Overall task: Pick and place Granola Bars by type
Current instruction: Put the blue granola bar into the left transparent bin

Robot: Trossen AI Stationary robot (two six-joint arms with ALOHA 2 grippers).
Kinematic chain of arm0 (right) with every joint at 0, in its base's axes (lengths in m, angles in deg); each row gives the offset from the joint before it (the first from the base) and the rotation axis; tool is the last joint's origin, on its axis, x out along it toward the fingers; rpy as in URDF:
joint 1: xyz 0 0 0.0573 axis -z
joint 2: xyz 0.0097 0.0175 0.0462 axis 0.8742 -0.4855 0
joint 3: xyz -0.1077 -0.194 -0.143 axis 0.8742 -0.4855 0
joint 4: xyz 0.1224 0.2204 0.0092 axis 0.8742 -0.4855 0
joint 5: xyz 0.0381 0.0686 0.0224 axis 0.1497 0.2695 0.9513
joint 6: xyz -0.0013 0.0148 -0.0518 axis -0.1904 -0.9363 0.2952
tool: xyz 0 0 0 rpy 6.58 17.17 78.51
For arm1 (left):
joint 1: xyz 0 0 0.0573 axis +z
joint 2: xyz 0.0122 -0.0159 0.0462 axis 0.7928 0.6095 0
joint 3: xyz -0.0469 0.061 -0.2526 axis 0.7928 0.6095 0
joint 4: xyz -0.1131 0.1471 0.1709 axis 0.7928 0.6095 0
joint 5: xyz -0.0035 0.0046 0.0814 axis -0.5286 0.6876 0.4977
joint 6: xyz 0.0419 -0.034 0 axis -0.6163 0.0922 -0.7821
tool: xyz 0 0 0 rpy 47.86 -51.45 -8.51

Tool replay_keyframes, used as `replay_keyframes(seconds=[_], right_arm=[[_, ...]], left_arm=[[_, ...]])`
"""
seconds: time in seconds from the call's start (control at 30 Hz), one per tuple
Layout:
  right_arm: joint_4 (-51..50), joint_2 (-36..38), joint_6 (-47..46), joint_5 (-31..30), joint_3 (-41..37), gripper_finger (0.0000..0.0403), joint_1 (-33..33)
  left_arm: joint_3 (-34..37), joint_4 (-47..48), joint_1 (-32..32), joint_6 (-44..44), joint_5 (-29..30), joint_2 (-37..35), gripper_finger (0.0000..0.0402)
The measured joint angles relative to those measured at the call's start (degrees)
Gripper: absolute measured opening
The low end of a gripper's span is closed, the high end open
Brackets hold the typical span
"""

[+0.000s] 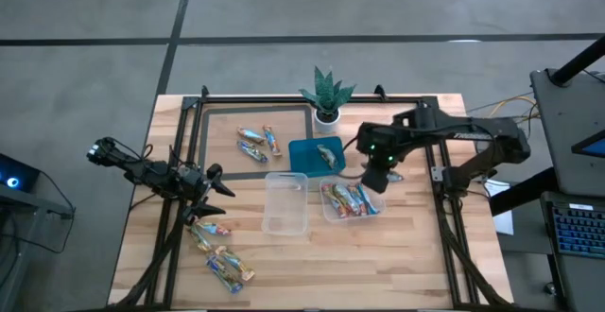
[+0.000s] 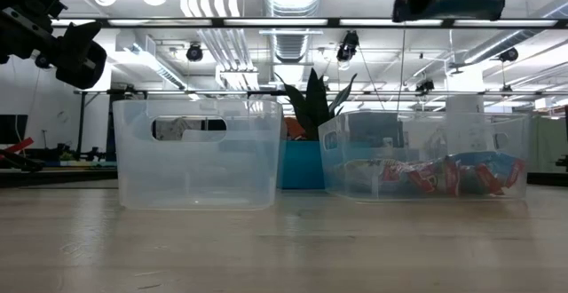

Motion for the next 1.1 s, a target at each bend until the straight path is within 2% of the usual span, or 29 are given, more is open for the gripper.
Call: replay_keyframes(seconds=[0.4,1.0,1.1], right_arm=[[0.9,-13.1,-0.6,1.2,14.6,0.0017,-2.6],[1.0,-37.0,8.3,1.8,42.5,0.0017,-2.6],[2.9,-39.2,9.3,1.9,43.8,0.0017,-2.6]], left_arm=[[0.0,0.0,0.0,0.0,0.0,0.0,0.0250],[0.0,0.0,0.0,0.0,0.0,0.0,0.0250],[0.0,0.0,0.0,0.0,0.0,0.0,0.0250]])
